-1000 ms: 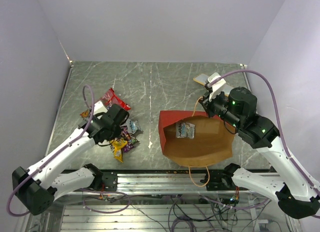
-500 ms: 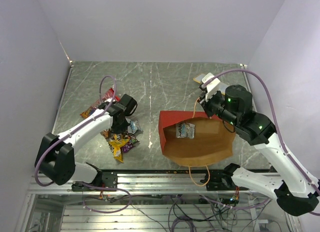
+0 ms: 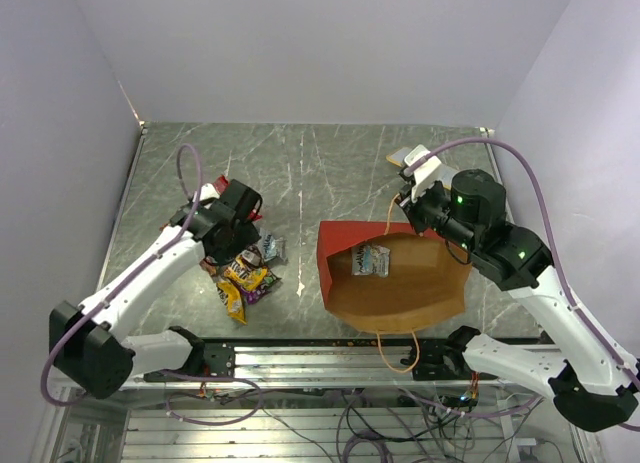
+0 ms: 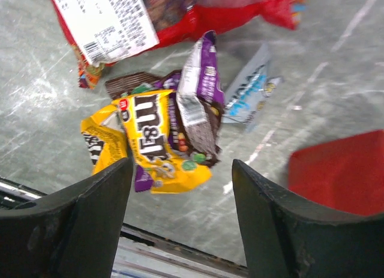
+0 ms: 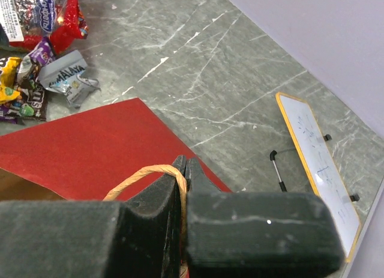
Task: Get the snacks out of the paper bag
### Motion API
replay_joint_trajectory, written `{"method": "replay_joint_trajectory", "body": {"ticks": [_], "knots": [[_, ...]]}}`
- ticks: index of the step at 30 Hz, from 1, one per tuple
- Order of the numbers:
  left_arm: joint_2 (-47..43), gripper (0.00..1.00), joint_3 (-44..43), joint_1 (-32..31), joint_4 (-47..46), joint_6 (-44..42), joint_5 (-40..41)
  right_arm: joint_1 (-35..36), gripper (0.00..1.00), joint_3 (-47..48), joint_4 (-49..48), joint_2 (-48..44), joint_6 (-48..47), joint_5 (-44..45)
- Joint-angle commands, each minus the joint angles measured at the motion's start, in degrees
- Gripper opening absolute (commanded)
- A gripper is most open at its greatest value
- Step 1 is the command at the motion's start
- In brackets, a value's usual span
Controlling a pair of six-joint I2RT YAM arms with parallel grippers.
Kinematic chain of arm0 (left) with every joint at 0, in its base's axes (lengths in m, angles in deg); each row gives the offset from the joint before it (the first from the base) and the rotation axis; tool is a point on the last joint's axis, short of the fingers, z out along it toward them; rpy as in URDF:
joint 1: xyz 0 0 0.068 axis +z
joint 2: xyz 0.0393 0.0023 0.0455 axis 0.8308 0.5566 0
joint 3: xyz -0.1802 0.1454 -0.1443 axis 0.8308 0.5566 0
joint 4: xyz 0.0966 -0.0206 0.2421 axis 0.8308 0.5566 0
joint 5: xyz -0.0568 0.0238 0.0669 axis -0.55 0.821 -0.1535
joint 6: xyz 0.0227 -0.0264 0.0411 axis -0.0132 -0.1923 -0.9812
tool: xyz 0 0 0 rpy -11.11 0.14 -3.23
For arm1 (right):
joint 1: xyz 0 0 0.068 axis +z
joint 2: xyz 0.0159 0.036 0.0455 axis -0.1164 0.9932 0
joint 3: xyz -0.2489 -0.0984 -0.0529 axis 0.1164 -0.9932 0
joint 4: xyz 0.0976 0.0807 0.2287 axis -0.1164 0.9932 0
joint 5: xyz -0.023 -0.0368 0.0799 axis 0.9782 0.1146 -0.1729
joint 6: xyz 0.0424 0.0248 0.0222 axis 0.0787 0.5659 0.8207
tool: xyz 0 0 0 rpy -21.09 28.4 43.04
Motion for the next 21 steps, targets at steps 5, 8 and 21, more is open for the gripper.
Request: {"method": "replay_joint_trajectory", "body": {"ticks": [5, 8, 21], "knots": [[-8.67, 0.85, -9.78, 0.51, -3.48, -3.72, -5.62, 0.03, 0.00, -1.24, -2.36, -1.43, 2.27, -0.40], [-11.93, 0.91, -8.16, 0.48, -14.63, -6.34, -13.16, 0.02, 0.00, -1.84, -2.86, -1.62, 3.93, -0.99], [-12.55, 0.84, -8.90, -24.79, -41.16, -19.33, -5.99, 0.05, 0.00, -2.29, -4.75, -1.31, 5.94, -1.29]]}}
